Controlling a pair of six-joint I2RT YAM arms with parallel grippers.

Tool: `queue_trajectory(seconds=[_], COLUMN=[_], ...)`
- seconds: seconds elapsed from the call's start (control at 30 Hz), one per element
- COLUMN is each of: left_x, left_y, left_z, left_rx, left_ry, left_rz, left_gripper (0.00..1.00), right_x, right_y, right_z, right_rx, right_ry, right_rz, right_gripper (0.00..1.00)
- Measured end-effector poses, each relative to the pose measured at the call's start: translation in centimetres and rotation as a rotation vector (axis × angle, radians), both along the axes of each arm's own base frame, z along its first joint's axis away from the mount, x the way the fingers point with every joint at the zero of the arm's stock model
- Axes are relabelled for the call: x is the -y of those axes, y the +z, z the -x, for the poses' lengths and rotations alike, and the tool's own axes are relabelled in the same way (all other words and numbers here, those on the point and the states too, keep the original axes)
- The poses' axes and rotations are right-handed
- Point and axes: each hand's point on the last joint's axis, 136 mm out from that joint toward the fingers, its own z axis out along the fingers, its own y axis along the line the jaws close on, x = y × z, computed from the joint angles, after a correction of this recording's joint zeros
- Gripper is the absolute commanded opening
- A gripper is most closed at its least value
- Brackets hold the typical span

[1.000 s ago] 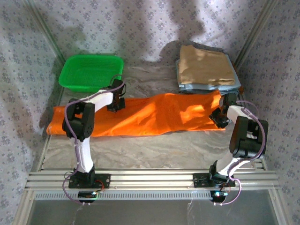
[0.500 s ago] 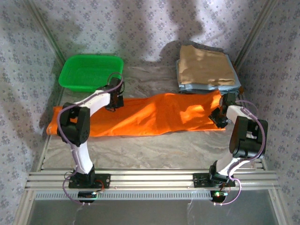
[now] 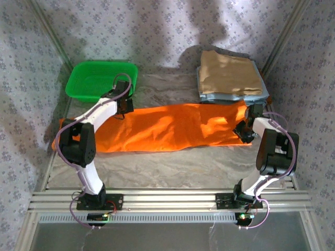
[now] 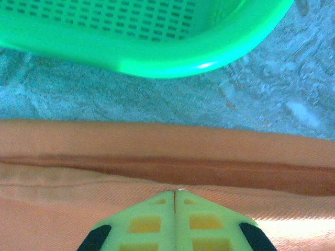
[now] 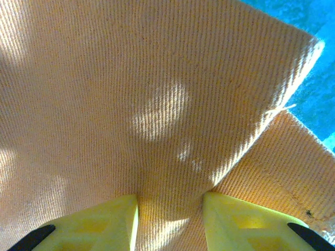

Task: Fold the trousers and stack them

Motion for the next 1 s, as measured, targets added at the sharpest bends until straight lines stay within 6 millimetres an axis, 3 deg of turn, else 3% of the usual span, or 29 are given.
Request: queue_trajectory(seconds=[0.2, 0.4, 0.5, 0.57, 0.63, 0.77, 1.0], left_x=[0.3, 0.6, 0.4, 0.0, -0.4, -1.7, -4.1], left_y=[1.5, -1.6, -3.1, -3.4, -3.6, -3.5, -0.5], left_z=[-1.8, -3.2, -3.3, -3.4, -3.3, -0.6, 6.7], left_rx=[0.042, 0.001, -0.023, -0.027, -0.028, -0.034, 0.034], left_ry=[-0.017, -0.032, -0.034, -0.025, -0.009, 0.046, 0.156], left_rz=[-0.005, -0.029, -0.037, -0.033, -0.024, -0.004, 0.052], left_gripper=[0.0, 0.02, 0.34, 0.6, 0.77, 0.84, 0.84], right_x=[0.1, 0.2, 0.5, 0.9, 1.2, 1.4, 2.2], right_y=[0.0, 0.1, 0.7, 1.3, 1.7, 1.5, 0.7], right_z=[0.0, 0.0, 0.2, 0.2, 0.3, 0.7, -0.4], right_rx=[0.0, 0.004, 0.014, 0.026, 0.035, 0.017, -0.014], right_ry=[-0.004, -0.007, -0.014, -0.025, -0.035, -0.044, -0.059], right_rz=[-0.001, -0.003, 0.0, 0.003, 0.005, 0.001, -0.007], right_gripper=[0.41, 0.48, 0.5, 0.51, 0.51, 0.48, 0.33])
